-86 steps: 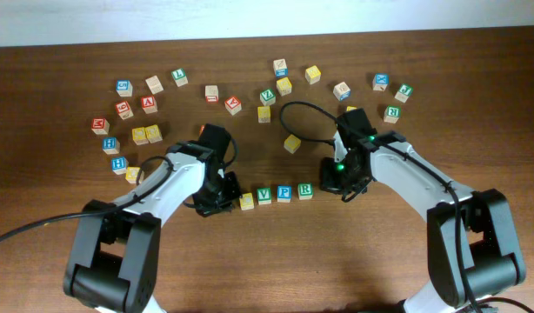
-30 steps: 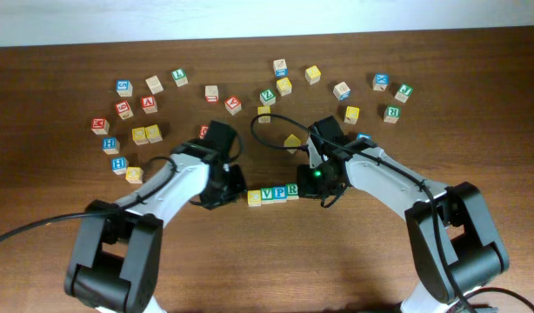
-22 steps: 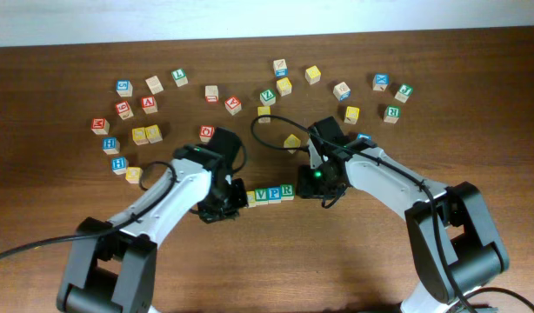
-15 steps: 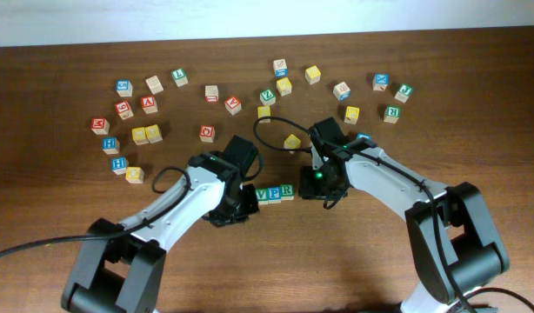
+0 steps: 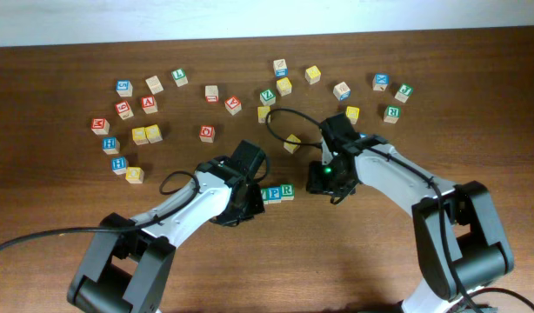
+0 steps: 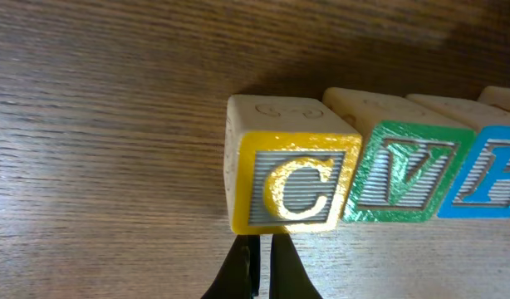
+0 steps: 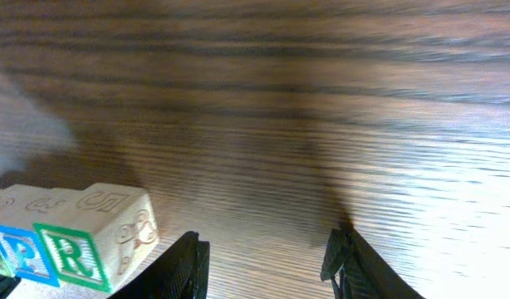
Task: Spell out CVPR
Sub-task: 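Press the left gripper against the C end and right gripper against R end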
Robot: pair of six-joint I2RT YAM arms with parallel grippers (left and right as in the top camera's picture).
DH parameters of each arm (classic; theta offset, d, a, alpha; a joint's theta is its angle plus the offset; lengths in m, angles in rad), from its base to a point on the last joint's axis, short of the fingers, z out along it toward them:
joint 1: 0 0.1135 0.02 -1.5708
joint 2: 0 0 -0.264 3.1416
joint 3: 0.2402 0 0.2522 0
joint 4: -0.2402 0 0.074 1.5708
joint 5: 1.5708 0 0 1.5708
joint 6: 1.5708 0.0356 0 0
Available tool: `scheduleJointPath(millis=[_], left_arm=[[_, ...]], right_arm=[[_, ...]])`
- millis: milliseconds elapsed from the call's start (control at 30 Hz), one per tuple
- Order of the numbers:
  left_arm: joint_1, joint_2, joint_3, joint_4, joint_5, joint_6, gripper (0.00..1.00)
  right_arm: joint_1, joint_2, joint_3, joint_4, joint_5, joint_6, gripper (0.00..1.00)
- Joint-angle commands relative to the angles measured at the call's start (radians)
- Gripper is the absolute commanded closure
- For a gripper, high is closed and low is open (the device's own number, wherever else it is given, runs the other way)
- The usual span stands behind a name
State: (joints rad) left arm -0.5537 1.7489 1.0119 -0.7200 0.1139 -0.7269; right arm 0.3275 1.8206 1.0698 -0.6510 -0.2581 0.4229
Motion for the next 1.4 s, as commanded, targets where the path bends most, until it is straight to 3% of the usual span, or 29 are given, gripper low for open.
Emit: scheduleJointPath(millis=[0,400,533,1067,1367], left_arm=[[-0.002,0.010,-0.005,0.004,-0.046,-0.010,1.00],[-0.002,0.011,-0.003,0.031,-0.057,-0.010,1.00],[-0.007,0.002,0.008,0.024,0.116,0.028,1.00],[-0.020,0.003,0.006,0.102,0.018,0.016,1.00],[-0.019,-0.015,0.021,0.106,0.130,0.058,1.00]], right_arm=[[-0.011,0.006,-0.005,-0.007,0.031,0.001,0.60],[-0.011,0.006,-0.005,-0.008,0.031,0.001,0.59],[-0.011,0.006,-0.005,-0.014,0.031,0.001,0.59],[-0.011,0.006,-0.005,-0.014,0.031,0.001,0.59],[-0.011,0.006,-0.005,-0.014,0.031,0.001,0.59]])
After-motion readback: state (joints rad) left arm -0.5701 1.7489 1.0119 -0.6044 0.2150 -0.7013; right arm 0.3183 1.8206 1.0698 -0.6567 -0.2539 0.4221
